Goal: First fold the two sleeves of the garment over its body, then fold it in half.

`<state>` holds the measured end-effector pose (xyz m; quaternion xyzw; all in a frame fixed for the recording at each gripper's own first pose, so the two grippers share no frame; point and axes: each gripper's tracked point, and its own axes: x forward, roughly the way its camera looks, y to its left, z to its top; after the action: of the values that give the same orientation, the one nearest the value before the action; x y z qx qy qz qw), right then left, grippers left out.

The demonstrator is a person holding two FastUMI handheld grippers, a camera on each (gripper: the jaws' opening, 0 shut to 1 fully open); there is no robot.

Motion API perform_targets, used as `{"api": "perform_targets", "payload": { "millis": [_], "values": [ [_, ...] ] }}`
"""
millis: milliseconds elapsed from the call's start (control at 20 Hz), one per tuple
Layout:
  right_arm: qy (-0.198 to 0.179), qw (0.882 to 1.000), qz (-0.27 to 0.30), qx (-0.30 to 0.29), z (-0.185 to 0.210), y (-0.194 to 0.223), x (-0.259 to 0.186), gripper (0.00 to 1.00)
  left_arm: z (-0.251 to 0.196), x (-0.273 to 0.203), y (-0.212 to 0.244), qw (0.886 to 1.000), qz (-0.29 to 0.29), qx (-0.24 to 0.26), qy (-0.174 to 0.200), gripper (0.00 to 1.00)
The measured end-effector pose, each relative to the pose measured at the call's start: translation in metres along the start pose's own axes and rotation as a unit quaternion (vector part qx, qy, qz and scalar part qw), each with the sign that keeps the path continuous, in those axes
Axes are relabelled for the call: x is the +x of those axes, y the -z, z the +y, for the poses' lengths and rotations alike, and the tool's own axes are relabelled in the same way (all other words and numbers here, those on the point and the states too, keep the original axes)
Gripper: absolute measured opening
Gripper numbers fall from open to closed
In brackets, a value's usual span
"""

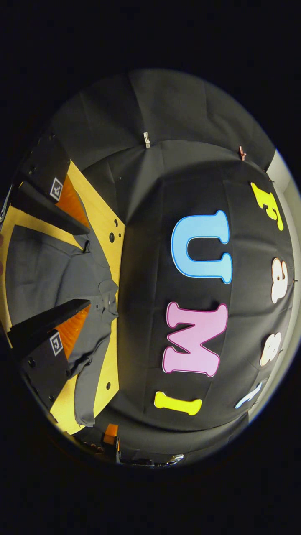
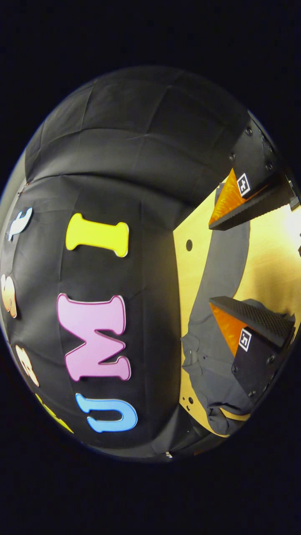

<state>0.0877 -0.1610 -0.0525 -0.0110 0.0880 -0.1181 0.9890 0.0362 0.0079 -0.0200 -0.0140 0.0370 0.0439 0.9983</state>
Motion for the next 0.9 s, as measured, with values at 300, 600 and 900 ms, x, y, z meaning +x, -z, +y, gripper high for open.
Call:
{"api": "perform_targets", "payload": {
  "millis": [300,600,900],
  "values": [
    [0.05,0.997,0.057,-0.005,-0.049,0.041,0.05,0.99,0.004,0.023,0.012,0.999,0.02,0.003,-0.033,0.97],
    [0.084,0.991,0.104,0.028,-0.099,0.071,0.094,0.98,0.022,0.033,0.034,0.995,0.059,-0.018,-0.077,0.97],
    [0.148,0.972,0.155,0.098,-0.174,0.108,0.124,0.98,0.021,0.026,0.051,0.991,0.087,-0.01,-0.102,0.97]
  ]
}}
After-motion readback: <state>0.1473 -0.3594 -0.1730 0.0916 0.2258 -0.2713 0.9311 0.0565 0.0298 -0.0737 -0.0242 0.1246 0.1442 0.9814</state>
